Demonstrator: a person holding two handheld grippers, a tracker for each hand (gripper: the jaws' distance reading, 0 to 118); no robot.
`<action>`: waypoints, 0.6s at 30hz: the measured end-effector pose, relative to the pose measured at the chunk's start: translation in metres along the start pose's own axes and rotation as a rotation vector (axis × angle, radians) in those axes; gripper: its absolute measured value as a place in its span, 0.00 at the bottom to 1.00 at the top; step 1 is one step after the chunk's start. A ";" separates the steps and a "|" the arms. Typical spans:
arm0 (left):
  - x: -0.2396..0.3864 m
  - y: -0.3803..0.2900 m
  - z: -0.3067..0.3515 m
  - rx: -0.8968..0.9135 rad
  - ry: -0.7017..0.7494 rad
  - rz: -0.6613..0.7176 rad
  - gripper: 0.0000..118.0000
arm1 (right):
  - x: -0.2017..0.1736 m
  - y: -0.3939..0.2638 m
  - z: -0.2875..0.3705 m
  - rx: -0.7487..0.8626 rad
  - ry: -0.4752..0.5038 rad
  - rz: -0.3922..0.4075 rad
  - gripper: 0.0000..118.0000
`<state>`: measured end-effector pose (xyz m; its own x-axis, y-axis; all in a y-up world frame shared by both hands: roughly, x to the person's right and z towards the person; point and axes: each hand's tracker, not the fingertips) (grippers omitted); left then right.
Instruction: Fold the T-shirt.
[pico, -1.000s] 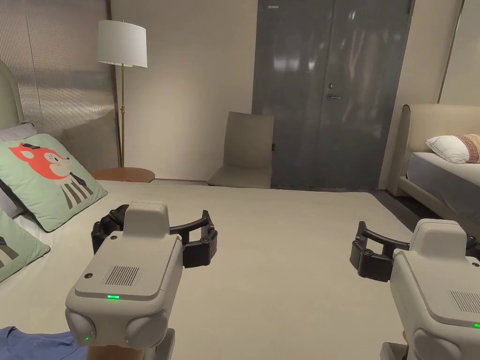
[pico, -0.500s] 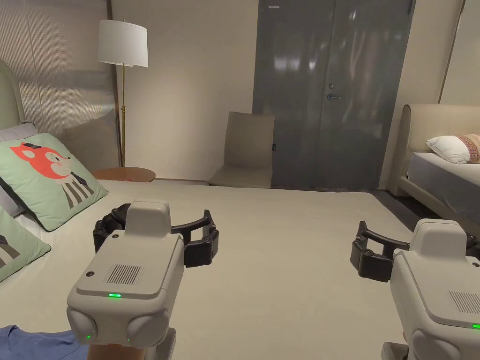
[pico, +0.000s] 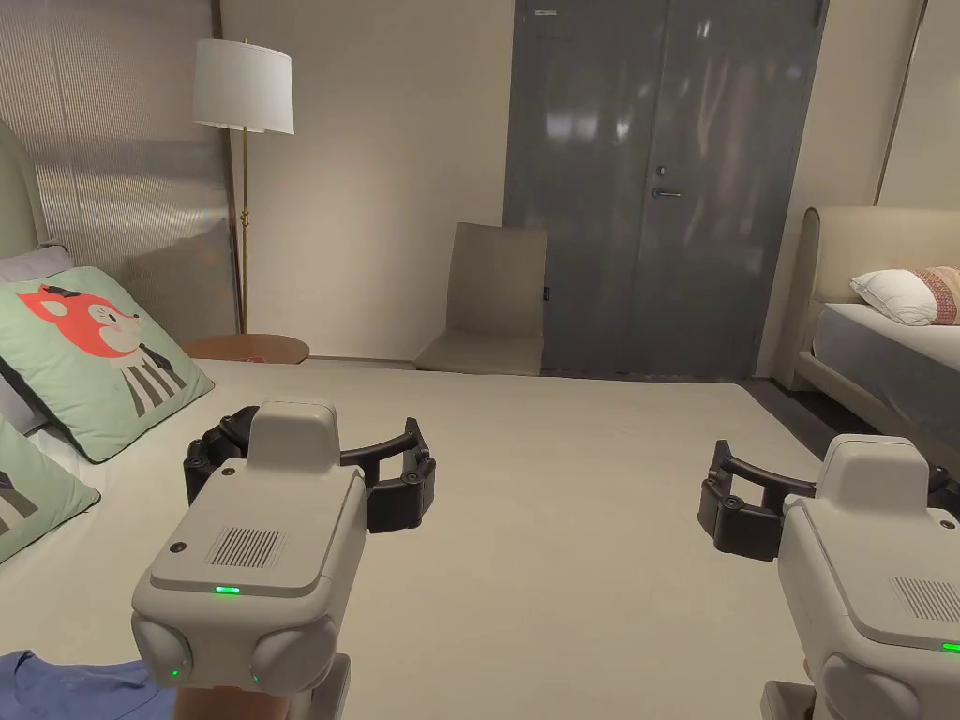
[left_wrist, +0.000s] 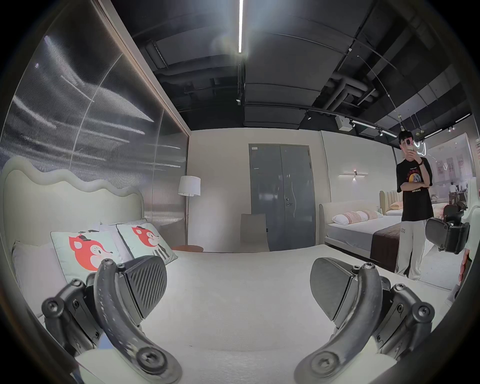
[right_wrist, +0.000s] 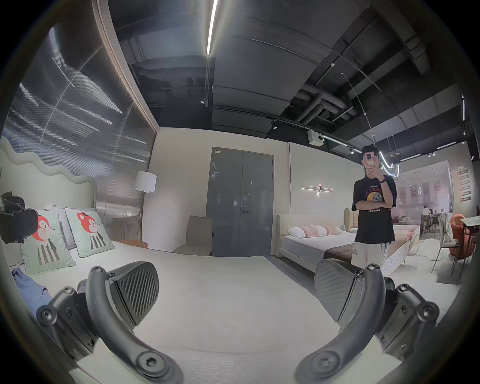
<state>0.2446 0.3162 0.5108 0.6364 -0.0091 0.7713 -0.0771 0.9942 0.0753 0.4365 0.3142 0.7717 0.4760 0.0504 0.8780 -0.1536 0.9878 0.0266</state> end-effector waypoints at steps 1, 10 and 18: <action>0.000 0.000 0.000 -0.001 -0.001 0.001 0.93 | 0.000 0.000 0.000 -0.001 0.001 0.000 1.00; 0.004 -0.001 0.003 0.011 0.000 -0.006 0.42 | 0.001 0.001 0.002 0.001 0.002 0.009 0.76; 0.016 0.005 0.008 0.024 0.004 -0.045 0.00 | 0.005 0.000 0.005 0.006 -0.028 0.010 0.00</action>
<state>0.2485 0.3203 0.5289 0.6424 -0.0535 0.7645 -0.0663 0.9899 0.1250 0.4351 0.3134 0.7784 0.4498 0.0558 0.8914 -0.1638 0.9863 0.0209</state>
